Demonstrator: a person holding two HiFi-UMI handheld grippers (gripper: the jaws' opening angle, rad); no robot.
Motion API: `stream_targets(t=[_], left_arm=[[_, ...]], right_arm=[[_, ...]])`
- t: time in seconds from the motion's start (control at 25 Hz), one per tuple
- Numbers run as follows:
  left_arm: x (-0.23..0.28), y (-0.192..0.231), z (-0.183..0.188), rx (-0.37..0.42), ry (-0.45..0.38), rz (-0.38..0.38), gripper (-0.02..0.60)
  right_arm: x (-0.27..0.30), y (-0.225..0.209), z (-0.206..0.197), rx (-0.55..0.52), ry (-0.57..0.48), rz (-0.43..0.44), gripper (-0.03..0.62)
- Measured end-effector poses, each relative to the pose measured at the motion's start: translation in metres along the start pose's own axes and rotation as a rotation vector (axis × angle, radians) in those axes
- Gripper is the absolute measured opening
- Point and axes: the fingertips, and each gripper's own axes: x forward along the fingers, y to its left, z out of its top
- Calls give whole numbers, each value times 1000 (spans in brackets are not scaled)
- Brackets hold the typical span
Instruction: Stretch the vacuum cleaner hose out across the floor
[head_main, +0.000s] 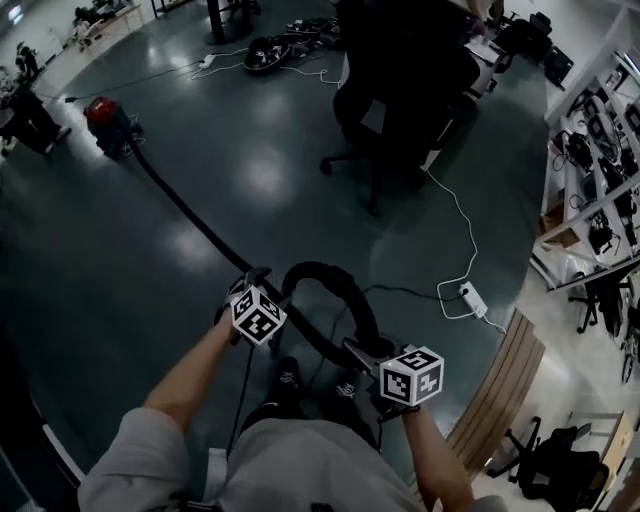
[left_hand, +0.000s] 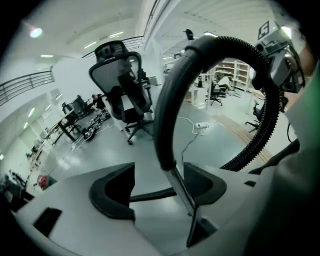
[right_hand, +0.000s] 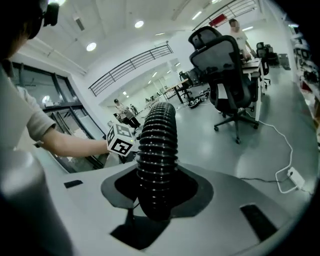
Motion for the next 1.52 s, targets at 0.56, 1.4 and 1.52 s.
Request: stream_targets(t=[0.56, 1.4, 1.52], left_arm=[[-22, -229, 95, 173, -181, -216, 296], [-46, -182, 29, 5, -158, -294, 179], [-56, -172, 11, -56, -136, -300, 179]], right_arm=[[-11, -42, 28, 56, 71, 12, 147], [21, 3, 81, -331, 389, 182, 195], [61, 23, 98, -702, 489, 328, 195]])
